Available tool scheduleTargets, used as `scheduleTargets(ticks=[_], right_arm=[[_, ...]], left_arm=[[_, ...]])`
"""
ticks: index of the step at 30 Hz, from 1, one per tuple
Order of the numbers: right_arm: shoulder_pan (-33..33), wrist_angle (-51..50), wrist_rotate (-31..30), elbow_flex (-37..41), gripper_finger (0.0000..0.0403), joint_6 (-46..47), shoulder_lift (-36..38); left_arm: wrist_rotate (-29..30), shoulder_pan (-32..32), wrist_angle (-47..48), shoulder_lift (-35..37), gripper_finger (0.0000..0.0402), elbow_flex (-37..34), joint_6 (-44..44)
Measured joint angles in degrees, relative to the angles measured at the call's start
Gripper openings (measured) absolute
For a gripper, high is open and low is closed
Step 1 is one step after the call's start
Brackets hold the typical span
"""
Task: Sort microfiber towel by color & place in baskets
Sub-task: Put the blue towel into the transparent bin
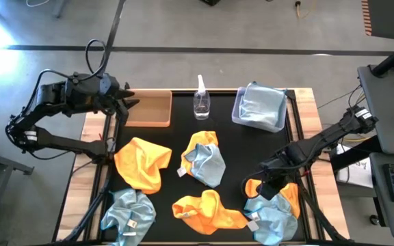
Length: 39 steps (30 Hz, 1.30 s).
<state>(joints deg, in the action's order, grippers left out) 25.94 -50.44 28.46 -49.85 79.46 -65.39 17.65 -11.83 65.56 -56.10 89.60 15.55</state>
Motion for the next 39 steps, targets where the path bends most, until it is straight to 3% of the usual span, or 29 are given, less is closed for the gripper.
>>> scheduleTargets(ticks=[14, 30, 39], right_arm=[[1.61, 0.15, 0.02, 3.54, 0.0103, 1.30, -1.56], [2.45, 0.31, 3.66, 3.79, 0.0173, -13.31, -15.87], [2.45, 0.68, 5.02, 3.37, 0.0163, -18.65, -21.68]], left_arm=[[0.00, 0.02, 0.02, -0.07, 0.0155, 0.02, 1.43], [0.00, 0.02, 0.00, -0.07, 0.0155, 0.00, 2.36], [-0.01, 0.00, -0.05, -0.20, 0.0155, 0.00, 2.38]])
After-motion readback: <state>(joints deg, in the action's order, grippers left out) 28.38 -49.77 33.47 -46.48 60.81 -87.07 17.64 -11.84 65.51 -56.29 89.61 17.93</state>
